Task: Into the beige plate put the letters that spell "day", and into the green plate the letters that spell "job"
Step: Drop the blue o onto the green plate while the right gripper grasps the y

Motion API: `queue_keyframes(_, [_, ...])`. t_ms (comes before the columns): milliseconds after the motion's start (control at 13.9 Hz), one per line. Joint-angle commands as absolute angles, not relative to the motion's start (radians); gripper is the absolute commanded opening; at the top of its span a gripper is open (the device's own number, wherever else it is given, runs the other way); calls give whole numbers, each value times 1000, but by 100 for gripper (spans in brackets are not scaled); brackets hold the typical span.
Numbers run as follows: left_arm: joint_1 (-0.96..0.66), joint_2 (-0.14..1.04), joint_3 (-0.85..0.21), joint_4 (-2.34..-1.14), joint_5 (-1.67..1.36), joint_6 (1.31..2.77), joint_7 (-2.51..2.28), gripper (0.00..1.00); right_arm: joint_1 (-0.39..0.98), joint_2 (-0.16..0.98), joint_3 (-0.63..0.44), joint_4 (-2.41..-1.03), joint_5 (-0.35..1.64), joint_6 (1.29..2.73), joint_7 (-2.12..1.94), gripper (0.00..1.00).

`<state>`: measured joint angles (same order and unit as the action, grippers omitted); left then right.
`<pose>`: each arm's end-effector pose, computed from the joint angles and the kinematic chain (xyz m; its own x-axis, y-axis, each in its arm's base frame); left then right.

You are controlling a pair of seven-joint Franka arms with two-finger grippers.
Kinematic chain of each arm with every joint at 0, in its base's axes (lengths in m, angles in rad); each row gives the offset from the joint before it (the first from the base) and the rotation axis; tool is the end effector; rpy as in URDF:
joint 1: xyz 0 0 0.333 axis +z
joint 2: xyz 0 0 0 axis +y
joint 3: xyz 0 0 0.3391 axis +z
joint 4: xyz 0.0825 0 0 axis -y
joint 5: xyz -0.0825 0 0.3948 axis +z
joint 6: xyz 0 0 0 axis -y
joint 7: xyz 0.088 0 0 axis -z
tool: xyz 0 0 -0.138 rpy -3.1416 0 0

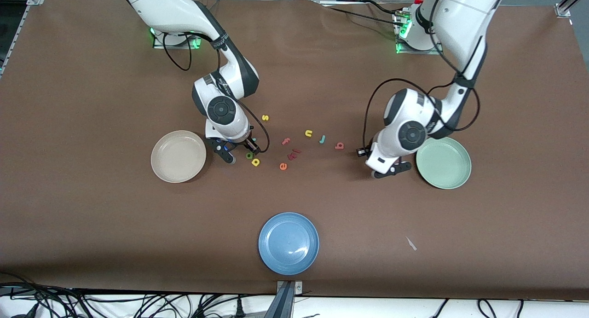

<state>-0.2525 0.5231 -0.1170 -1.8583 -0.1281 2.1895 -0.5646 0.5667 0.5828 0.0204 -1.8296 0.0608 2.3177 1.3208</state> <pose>0.5890 -0.2339 0.2069 0.9303 0.2747 -0.2429 0.2876 -0.9576 0.0189 0.5440 0.3643 0.1857 0.7069 -0.7034 -0.0738 -0.6989 -0.7107 0.0800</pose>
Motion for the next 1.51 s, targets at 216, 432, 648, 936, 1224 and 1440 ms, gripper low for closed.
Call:
queue_keyframes(216, [-27, 413, -114, -1858, -79, 1996, -241, 0, 568, 584, 18, -1887, 78, 2385, 1339, 74])
queue_keyframes(432, [95, 471, -118, -1835, 105, 2017, -137, 0, 568, 592, 20, -1887, 78, 2399, 1339, 64])
queue_keyframes(648, [144, 572, -114, -1807, 120, 2104, -68, 0, 571, 607, 23, -1887, 78, 2421, 1347, 61])
queue_keyframes(936, [204, 604, -120, -1804, 196, 2131, -31, 44, 577, 609, 32, -1887, 78, 2421, 1356, 59])
queue_keyframes(1224, [186, 571, -150, -1758, 172, 2083, -47, 100, 578, 609, 38, -1887, 78, 2419, 1367, 42])
queue_keyframes(1440, [186, 511, -253, -1746, 49, 1998, -176, 100, 578, 609, 38, -1885, 77, 2418, 1362, 21])
